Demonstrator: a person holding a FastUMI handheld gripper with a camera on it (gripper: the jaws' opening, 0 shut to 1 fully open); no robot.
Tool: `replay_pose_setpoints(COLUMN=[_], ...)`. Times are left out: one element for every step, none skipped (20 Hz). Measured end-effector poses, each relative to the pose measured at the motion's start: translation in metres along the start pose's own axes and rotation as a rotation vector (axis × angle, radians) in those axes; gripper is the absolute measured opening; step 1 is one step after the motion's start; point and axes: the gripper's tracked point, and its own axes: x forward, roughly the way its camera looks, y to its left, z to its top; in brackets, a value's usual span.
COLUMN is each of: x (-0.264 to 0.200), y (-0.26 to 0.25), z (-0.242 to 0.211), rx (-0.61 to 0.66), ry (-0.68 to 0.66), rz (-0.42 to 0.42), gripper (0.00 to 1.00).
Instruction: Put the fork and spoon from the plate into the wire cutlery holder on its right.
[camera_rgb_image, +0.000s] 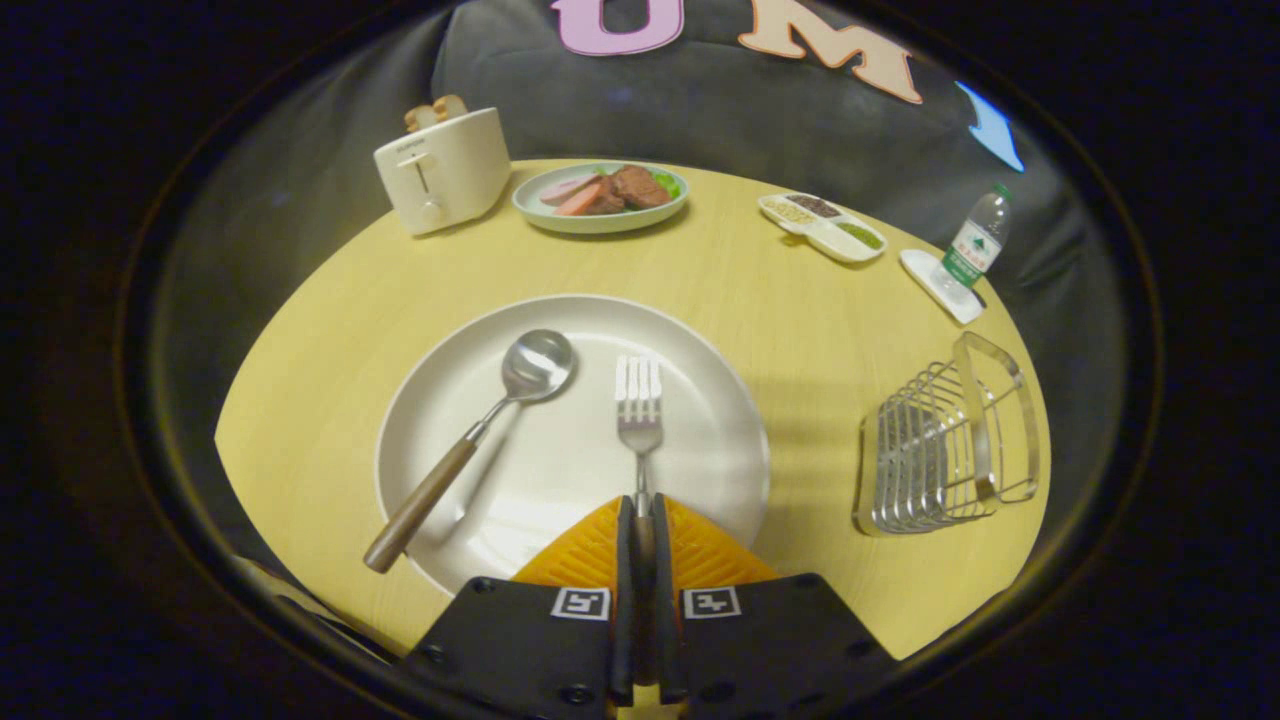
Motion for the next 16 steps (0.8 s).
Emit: replay_pose_setpoints(x=[-0.006,-0.009,-0.011,-0.013,-0.016,-0.019,-0.022,-0.024,-0.025,-0.026,-0.025,-0.023,-0.024,-0.027,-0.03,-0.032], y=[0.0,0.001,0.0,-0.001,-0.002,-0.002,-0.002,-0.002,-0.001,-0.001,-0.001,-0.001,-0.003,0.0,0.0,-0.002], z=[-0.001,-0.002,0.0,0.002,0.005,0.009,0.013,0.016,0.016,0.013,0.01,0.009,0.008,0.008,0.007,0.009], rx=[0.011,0.014,0.013,0.008,0.004,0.0,-0.005,-0.009,-0.013,-0.016,-0.016,-0.019,-0.026,-0.026,-0.035,-0.039], ry=[0.012,0.028,0.03,0.031,0.029,0.024,0.023,0.024,0.034,0.05,0.064,0.07,0.082,0.084,0.098,0.093], rz=[0.009,0.015,0.016,0.021,0.024,0.029,0.038,0.047,0.056,0.064,0.058,0.061,0.066,0.069,0.077,0.073], gripper=[0.13,0.13,0.13,0.13,0.13,0.13,0.13,0.13,0.13,0.13,0.1,0.07,0.05,0.05,0.05,0.05])
